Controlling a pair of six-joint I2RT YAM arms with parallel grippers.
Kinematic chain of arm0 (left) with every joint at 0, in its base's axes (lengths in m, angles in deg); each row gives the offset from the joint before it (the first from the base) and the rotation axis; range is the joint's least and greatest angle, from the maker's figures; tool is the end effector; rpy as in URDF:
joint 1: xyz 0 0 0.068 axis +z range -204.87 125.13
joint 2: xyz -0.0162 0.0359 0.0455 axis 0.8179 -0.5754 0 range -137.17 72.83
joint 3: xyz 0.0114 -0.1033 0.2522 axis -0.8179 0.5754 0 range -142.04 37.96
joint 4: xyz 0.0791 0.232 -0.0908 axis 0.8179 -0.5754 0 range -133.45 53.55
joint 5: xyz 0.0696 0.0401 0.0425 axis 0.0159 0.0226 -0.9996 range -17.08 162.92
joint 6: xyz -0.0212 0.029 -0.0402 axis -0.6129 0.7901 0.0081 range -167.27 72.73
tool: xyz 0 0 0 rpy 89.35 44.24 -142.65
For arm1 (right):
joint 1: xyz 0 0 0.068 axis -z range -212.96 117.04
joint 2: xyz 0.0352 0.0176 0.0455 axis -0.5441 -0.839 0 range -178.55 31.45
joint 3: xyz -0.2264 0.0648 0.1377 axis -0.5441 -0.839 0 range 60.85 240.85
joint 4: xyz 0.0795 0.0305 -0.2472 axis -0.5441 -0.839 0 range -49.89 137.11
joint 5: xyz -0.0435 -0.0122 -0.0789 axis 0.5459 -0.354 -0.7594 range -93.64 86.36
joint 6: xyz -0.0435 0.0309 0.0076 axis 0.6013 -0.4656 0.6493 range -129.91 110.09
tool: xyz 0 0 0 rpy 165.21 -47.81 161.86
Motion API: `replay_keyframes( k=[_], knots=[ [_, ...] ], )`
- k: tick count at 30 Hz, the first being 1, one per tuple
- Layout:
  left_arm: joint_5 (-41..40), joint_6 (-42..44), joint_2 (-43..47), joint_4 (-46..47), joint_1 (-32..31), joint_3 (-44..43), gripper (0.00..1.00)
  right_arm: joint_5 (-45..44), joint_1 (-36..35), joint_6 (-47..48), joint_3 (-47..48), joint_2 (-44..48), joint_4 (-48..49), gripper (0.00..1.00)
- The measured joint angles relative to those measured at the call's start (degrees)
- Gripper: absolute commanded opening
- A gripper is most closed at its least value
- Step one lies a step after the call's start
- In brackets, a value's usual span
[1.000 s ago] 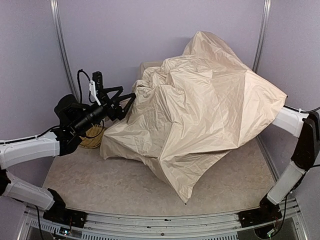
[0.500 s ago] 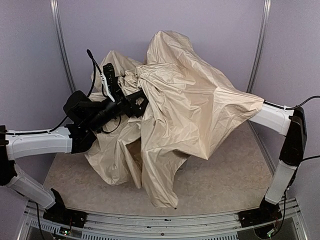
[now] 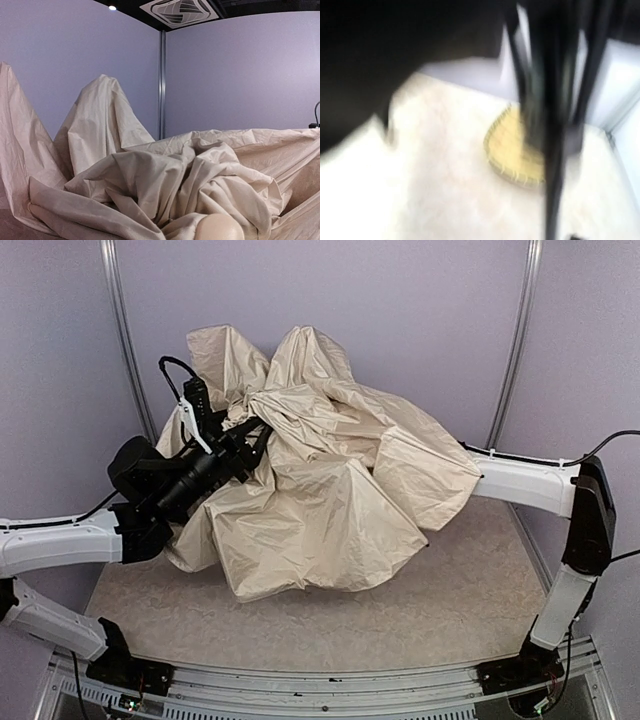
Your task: Put away the umbrella
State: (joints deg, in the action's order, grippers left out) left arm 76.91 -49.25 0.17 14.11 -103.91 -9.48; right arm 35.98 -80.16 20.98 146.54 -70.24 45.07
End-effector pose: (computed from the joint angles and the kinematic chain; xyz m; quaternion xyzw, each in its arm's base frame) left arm 0.1867 -0.2186 0.3622 0.2403 0.4783 -0.3804 0.7542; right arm 0.2700 0.3250 0.3308 -0.6342 0.4659 0.3499 0.5083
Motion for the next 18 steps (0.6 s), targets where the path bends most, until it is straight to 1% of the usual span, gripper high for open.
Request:
replay_keyframes(
  k=[2,4,7,9,11,12,13,16,18],
  knots=[
    [-5.11,0.98,2.82,-1.55,0.37,0.92,0.0,-2.95,0.26,-2.23,-3.76,1.07,1.4,0.94],
    [-10.03,1.81,5.51,-2.56,1.09,1.22,0.0,-5.88,1.09,-4.66,-7.54,2.69,2.91,0.98],
    [-17.51,2.8,10.05,-3.04,3.21,1.62,0.0,-10.49,3.39,-8.17,-12.57,5.88,4.83,0.98],
    [-22.47,3.43,13.25,-3.06,5.11,2.21,0.0,-14.19,4.72,-10.47,-15.39,8.39,5.88,0.92],
    [-26.27,3.96,15.3,-3.06,6.32,2.64,0.0,-17.4,5.84,-12.5,-17.66,10.91,6.73,0.8],
    [-28.06,4.24,16.02,-3.06,6.67,2.8,0.0,-18.25,5.92,-13.64,-18.56,11.91,7.1,0.7],
    [-29.81,4.55,16.55,-3.06,6.93,2.95,0.0,-18.67,5.66,-14.69,-19.58,12.92,7.93,0.61],
    [-33.57,5.11,17.0,-3.1,7.37,3.78,0.01,-18.51,2.69,-18.14,-24.17,14.75,12.57,0.4],
    [-34.97,5.14,16.98,-3.41,7.54,4.66,0.01,-18.23,-0.92,-19.56,-27.36,14.08,15.43,0.15]
  ],
)
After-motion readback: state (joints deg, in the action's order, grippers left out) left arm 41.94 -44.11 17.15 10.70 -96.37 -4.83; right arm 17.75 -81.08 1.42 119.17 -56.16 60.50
